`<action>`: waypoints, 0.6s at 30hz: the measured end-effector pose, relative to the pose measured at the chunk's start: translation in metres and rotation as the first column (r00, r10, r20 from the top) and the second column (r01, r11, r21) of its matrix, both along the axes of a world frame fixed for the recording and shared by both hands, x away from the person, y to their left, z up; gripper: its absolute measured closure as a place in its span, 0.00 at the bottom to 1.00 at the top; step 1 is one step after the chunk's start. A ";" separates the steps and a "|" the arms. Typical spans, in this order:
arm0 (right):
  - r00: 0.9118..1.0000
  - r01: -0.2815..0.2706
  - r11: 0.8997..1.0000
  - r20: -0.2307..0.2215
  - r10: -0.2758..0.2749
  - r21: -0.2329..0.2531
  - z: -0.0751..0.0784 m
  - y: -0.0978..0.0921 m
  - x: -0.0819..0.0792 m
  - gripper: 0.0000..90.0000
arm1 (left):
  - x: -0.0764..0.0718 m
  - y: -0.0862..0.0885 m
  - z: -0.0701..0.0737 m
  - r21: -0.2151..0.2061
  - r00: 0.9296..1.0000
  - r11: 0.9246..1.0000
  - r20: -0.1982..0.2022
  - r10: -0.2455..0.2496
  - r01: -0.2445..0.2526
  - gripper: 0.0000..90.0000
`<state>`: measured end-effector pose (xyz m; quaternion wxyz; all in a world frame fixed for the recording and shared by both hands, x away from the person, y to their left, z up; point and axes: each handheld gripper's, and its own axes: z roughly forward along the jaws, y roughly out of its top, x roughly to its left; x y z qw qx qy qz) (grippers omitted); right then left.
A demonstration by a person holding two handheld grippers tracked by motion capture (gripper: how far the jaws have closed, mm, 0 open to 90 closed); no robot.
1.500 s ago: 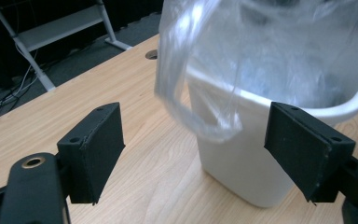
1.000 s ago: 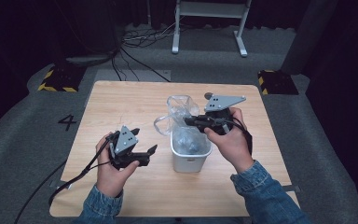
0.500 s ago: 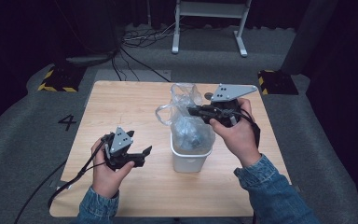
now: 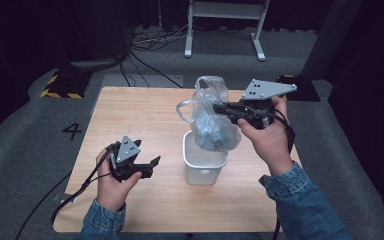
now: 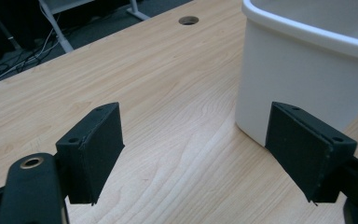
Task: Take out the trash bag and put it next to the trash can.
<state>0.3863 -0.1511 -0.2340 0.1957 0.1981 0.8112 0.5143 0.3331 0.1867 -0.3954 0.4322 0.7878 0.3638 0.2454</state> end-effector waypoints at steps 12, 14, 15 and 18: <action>0.997 0.082 0.997 0.012 -0.082 0.001 0.005 -0.037 0.005 1.00 | 0.002 0.007 -0.004 0.007 1.000 1.000 -0.018 0.019 -0.019 0.21; 0.995 0.097 0.995 0.013 -0.097 0.008 0.006 -0.045 0.006 1.00 | 0.002 0.008 -0.004 0.004 1.000 1.000 -0.019 0.023 -0.023 0.21; 0.994 0.106 0.994 0.012 -0.106 0.010 0.006 -0.049 0.007 1.00 | 0.003 0.009 -0.004 0.007 0.999 1.000 -0.022 0.025 -0.025 0.21; 0.991 0.131 0.991 0.010 -0.132 0.014 0.006 -0.060 0.008 1.00 | 0.003 0.009 -0.005 0.006 0.999 1.000 -0.025 0.025 -0.025 0.21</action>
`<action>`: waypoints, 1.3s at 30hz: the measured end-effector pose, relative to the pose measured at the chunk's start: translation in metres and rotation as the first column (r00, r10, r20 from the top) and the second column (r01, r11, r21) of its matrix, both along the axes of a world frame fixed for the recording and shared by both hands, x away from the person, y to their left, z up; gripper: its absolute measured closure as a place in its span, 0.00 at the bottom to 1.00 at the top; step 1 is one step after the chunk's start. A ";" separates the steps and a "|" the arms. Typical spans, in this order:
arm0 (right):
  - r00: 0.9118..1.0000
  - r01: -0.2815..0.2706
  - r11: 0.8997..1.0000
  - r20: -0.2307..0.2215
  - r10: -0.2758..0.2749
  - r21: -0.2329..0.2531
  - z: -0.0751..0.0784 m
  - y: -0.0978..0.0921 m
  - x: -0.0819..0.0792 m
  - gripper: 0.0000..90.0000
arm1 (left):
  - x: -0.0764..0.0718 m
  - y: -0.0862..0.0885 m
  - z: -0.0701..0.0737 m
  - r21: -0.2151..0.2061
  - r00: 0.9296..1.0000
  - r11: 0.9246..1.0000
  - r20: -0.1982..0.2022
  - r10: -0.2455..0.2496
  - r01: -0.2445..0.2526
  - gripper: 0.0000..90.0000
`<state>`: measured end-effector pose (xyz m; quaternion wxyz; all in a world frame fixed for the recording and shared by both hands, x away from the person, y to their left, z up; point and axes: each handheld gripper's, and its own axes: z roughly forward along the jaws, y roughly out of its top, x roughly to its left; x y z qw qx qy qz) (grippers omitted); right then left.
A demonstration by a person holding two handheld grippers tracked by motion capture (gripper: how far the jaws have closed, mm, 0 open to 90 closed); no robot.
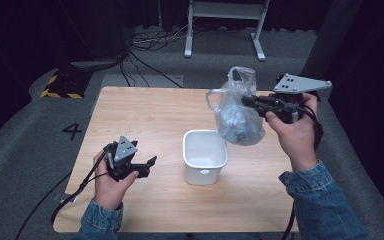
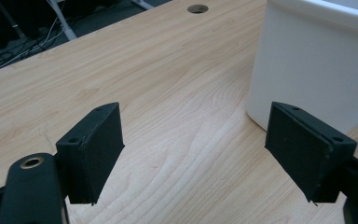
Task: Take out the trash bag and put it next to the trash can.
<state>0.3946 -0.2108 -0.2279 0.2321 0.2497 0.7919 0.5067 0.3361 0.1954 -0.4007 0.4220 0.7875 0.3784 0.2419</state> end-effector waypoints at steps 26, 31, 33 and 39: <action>0.989 0.134 0.991 -0.062 -0.133 0.009 -0.040 -0.061 0.018 1.00 | 0.003 0.002 -0.008 0.041 1.000 0.999 -0.015 0.018 -0.018 0.21; 0.987 0.137 0.991 -0.086 -0.137 -0.001 -0.057 -0.061 0.021 1.00 | 0.003 0.006 -0.011 0.034 0.999 0.999 -0.024 0.028 -0.027 0.21; 0.986 0.137 0.991 -0.097 -0.137 -0.006 -0.063 -0.061 0.023 1.00 | 0.004 0.008 -0.013 0.031 0.999 0.999 -0.026 0.033 -0.032 0.21; 0.982 0.140 0.990 -0.125 -0.141 -0.017 -0.079 -0.059 0.028 1.00 | 0.005 0.010 -0.015 0.062 0.999 0.997 -0.023 0.049 -0.048 0.21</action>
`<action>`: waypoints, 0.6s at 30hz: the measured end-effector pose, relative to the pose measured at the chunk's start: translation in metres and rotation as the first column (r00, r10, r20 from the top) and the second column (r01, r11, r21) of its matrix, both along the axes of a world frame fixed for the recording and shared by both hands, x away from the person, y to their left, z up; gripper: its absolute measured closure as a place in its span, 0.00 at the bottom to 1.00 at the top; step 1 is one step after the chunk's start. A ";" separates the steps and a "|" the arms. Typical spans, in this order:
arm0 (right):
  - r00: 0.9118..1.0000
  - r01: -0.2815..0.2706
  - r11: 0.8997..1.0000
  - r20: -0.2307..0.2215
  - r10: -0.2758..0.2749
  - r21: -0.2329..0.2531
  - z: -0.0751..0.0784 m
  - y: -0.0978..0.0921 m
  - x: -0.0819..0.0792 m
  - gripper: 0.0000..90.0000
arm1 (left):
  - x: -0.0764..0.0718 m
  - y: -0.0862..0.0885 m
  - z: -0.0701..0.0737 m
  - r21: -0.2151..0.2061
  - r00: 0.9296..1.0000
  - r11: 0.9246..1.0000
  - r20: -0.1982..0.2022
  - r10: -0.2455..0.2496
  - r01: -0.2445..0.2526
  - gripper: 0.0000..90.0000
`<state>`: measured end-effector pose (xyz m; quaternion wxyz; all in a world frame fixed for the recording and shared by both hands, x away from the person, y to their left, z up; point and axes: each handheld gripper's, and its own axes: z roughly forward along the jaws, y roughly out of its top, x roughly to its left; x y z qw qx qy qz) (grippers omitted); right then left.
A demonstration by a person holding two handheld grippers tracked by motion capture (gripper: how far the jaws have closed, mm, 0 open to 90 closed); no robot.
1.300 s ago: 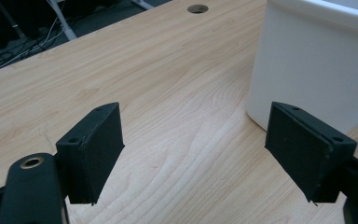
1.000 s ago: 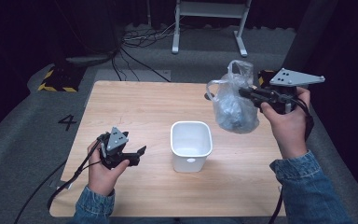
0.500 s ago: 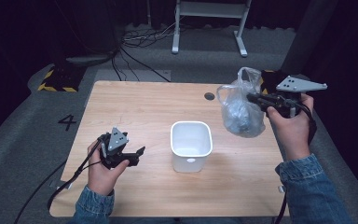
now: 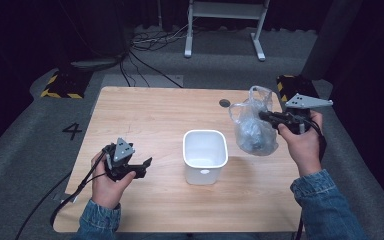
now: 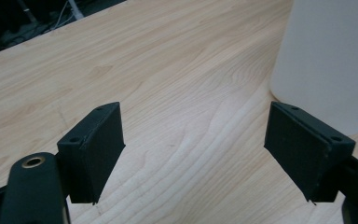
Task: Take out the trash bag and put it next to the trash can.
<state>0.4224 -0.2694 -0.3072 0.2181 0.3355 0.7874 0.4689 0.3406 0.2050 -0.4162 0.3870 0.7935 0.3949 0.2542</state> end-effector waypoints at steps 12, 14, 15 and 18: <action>0.998 0.005 1.000 -0.063 -0.005 -0.008 -0.033 0.004 0.010 1.00 | 0.001 -0.002 -0.003 0.004 1.000 1.000 -0.009 -0.010 0.010 0.21; 0.998 0.004 1.000 -0.070 -0.005 -0.011 -0.039 0.004 0.011 1.00 | 0.001 -0.003 -0.004 0.005 1.000 1.000 -0.010 -0.010 0.010 0.21; 0.997 0.005 1.000 -0.078 -0.006 -0.011 -0.041 0.004 0.011 1.00 | 0.001 -0.004 -0.005 0.008 1.000 1.000 -0.014 -0.012 0.012 0.21; 0.996 0.003 1.000 -0.093 -0.004 -0.014 -0.050 0.005 0.013 1.00 | 0.002 -0.004 -0.006 0.007 1.000 1.000 -0.021 -0.014 0.015 0.21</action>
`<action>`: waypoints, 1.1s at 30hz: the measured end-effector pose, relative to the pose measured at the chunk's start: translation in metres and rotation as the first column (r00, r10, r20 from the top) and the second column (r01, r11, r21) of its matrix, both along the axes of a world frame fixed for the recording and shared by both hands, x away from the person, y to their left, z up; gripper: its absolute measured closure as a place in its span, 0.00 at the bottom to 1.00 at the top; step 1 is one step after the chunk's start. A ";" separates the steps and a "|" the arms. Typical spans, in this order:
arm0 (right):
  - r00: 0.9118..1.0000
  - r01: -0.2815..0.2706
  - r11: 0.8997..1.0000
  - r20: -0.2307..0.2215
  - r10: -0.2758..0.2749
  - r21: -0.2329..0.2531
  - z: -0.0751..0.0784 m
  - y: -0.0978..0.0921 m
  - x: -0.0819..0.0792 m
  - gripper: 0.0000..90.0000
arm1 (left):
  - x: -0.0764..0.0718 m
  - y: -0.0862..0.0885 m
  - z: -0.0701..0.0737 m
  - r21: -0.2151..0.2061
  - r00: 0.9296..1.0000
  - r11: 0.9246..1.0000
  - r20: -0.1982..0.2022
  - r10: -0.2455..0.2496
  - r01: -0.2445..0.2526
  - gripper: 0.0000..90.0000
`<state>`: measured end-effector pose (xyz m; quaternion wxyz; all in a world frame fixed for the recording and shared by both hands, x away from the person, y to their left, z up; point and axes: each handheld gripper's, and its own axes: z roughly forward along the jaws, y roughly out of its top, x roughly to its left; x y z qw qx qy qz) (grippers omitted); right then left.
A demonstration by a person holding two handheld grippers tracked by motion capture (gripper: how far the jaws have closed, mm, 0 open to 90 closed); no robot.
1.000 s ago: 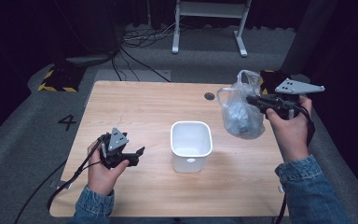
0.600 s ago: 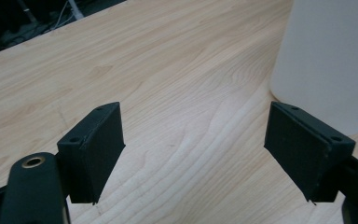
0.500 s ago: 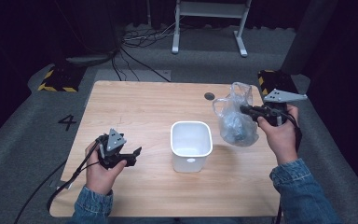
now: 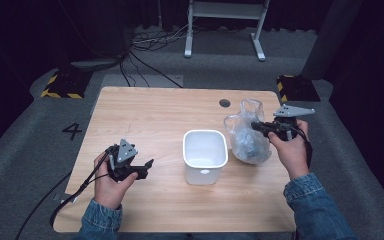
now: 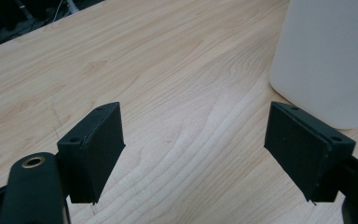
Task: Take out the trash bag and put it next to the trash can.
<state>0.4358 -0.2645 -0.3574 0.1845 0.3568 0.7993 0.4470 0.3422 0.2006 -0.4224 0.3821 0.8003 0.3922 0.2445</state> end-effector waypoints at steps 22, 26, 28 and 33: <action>0.998 0.042 0.998 -0.044 -0.039 0.056 -0.025 -0.010 -0.015 0.58 | 0.004 0.001 -0.004 -0.019 0.999 1.000 -0.030 -0.013 0.012 0.22; 0.999 0.047 0.996 -0.025 -0.045 0.070 -0.019 -0.013 -0.022 0.48 | 0.004 0.001 -0.005 -0.016 0.999 1.000 -0.035 -0.013 0.012 0.22; 0.999 0.041 0.997 -0.014 -0.040 0.067 -0.014 -0.014 -0.028 0.46 | 0.003 0.002 -0.005 -0.013 0.999 1.000 -0.034 -0.014 0.013 0.22; 1.000 0.025 0.998 0.011 -0.026 0.052 -0.006 -0.018 -0.039 0.43 | -0.001 0.006 -0.005 -0.014 0.999 1.000 -0.037 -0.003 0.002 0.22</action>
